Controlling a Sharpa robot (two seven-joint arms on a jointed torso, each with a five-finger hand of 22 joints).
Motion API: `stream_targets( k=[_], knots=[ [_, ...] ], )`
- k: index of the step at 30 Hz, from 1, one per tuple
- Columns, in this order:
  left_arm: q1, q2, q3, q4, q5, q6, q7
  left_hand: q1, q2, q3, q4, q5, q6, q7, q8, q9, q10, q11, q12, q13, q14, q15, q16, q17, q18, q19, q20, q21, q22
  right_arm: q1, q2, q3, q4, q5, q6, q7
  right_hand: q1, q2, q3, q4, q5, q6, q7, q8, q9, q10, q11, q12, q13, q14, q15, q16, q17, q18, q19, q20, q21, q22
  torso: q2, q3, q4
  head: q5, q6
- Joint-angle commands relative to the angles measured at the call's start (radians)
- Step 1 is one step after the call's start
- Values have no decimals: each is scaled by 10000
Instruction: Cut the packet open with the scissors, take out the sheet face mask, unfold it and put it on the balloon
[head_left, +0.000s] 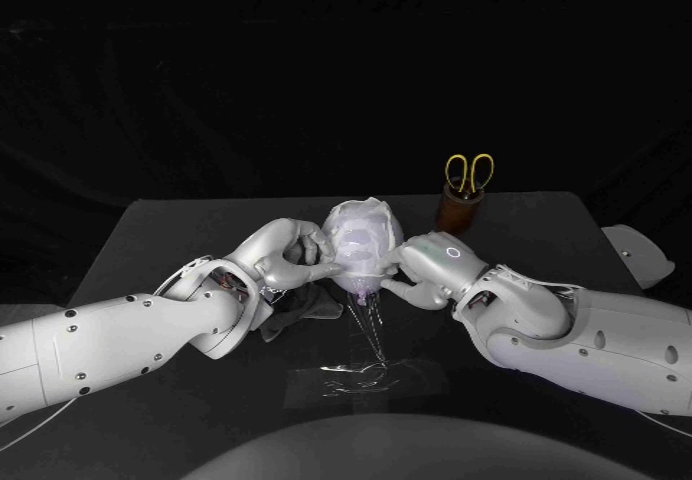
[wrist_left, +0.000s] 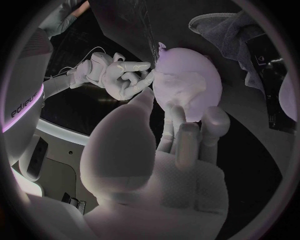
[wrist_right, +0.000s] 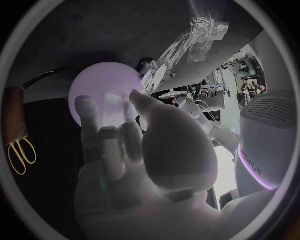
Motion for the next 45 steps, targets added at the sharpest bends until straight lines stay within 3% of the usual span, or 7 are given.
stream_targets(
  k=[1, 13, 31, 37, 45],
  knots=[
    [-8, 44, 13, -38, -439, -224, -673, 263, 79, -304, 166, -47, -95, 26, 79, 13, -77, -6, 54, 10, 85, 10, 59, 287, -174, 30, 21, 78, 60, -6, 12, 1, -5, -134, 143, -76, -92, -26, 0, 50, -18, 0, 51, 0, -14, -4, -63, 15, 1116, 425, -52, 45, 1265, 202, 60, -41, -17, 632, -8, 13, -2, 3, -15],
    [-8, 149, 16, -215, -337, -163, -935, 824, 293, -797, 558, -47, -97, 31, 149, 34, -37, -4, 120, 30, 171, 18, 102, 454, -206, 142, 30, 193, 229, -6, 22, 1, -4, -133, 145, -77, -92, -26, 0, 50, -18, 0, 51, 0, -14, -4, -63, 15, 1116, 425, -52, 45, 1265, 202, 60, -41, -17, 632, -3, 8, -7, 7, -21],
    [-6, 252, 18, -277, -323, 125, -1209, 984, 433, -1124, 625, -47, -221, 49, 36, -33, 114, 5, 197, 167, 215, 24, 128, 542, -224, 200, 31, 261, 325, -6, 34, 1, -7, -132, 141, -82, -92, -26, 0, 50, -18, 0, 51, 0, -14, -4, -63, 15, 1116, 425, -52, 45, 1265, 202, 60, -41, -17, 632, -4, 4, -6, 9, -12],
    [-6, 322, 20, -319, -402, 208, -1342, 1383, 642, -1266, 601, -44, -105, 24, -92, -139, 734, -9, 511, 829, 796, 13, 403, 1802, -422, 910, 24, 889, 1199, -6, 40, 1, -12, -132, 143, -85, -92, -26, 0, 50, -18, 0, 51, 0, -14, -4, -63, 15, 1116, 425, -52, 45, 1265, 202, 60, -41, -17, 632, -16, 7, 1, 3, -30],
    [-6, 412, 22, -383, -556, 269, -1509, 1637, 737, -1326, 596, -44, 36, -12, -151, -201, 1016, -52, 661, 1136, 914, -11, 454, 2066, -470, 1079, 8, 1065, 1431, -5, 44, 1, -16, -131, 145, -88, -115, -37, -15, 73, -18, -4, 49, -3, -18, -1, -65, 14, 1117, 432, -54, 46, 1275, 197, 70, -46, -2, 635, -4, 7, -7, -3, -26]
  ],
)
